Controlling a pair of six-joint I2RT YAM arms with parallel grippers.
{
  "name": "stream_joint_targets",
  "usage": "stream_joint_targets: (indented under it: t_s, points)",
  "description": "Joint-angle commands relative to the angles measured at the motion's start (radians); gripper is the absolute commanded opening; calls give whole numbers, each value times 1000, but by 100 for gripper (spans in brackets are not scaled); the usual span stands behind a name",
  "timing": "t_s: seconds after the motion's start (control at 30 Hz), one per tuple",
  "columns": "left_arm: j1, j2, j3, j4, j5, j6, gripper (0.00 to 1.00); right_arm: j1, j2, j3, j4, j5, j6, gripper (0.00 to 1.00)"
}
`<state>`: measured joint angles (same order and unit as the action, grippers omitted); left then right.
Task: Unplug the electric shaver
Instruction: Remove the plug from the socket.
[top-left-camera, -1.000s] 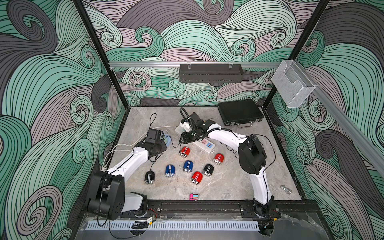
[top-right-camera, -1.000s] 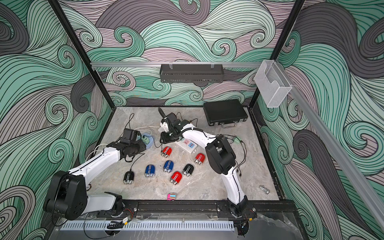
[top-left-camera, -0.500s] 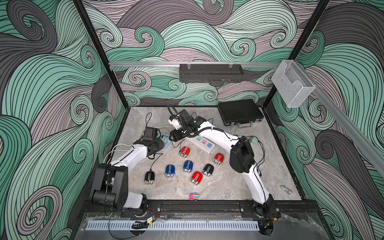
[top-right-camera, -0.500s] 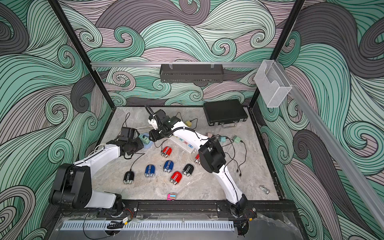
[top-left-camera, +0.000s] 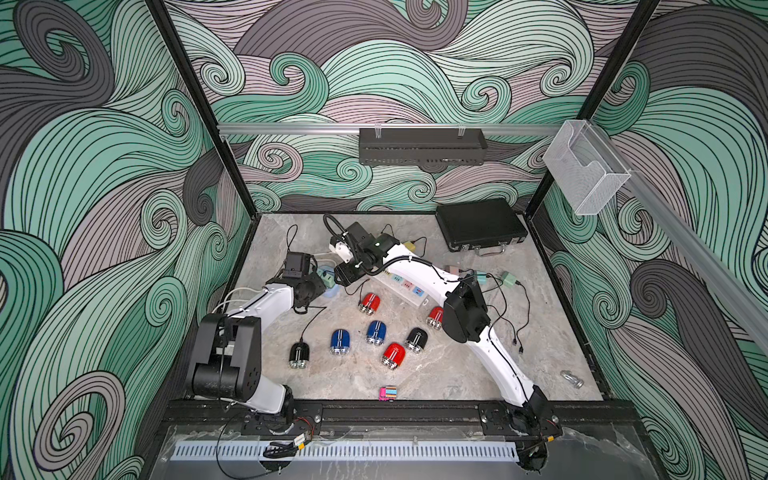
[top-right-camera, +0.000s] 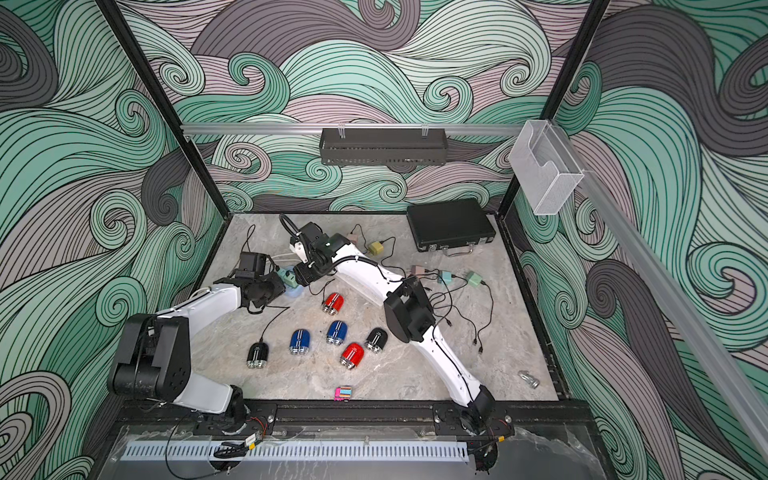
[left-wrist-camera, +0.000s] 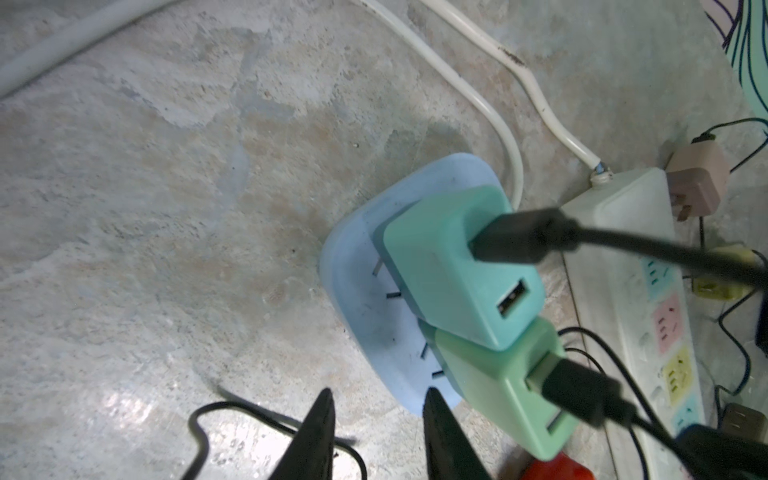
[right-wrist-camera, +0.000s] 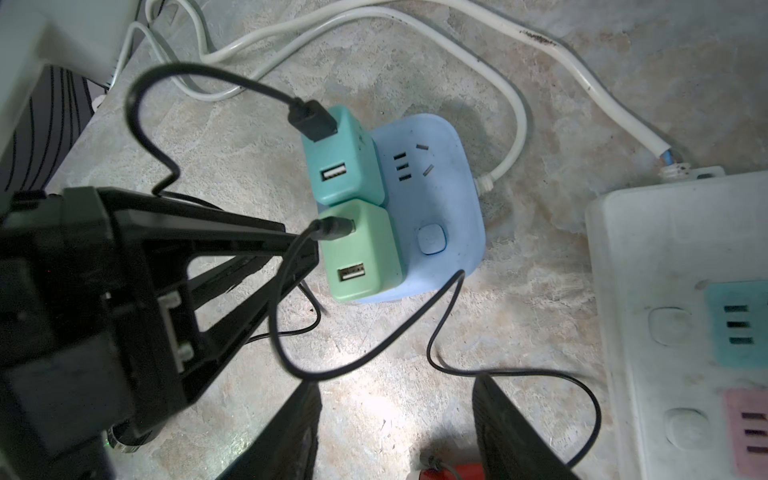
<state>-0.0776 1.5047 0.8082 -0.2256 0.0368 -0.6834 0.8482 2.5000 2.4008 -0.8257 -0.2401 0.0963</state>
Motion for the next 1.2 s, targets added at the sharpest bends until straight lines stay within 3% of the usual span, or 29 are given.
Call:
stream_joint_targets:
  t_s: [0.0,0.63,1.17]
  points:
    - [18,27,29,21,27,12,35,6,36,49,-26,3,-65,59]
    - [51,87,36,58,62,18,35,38,183,204,30,-12,-161,57]
    - [60,106,11,74,67,8,34,38,221,246,78,-16,-185,47]
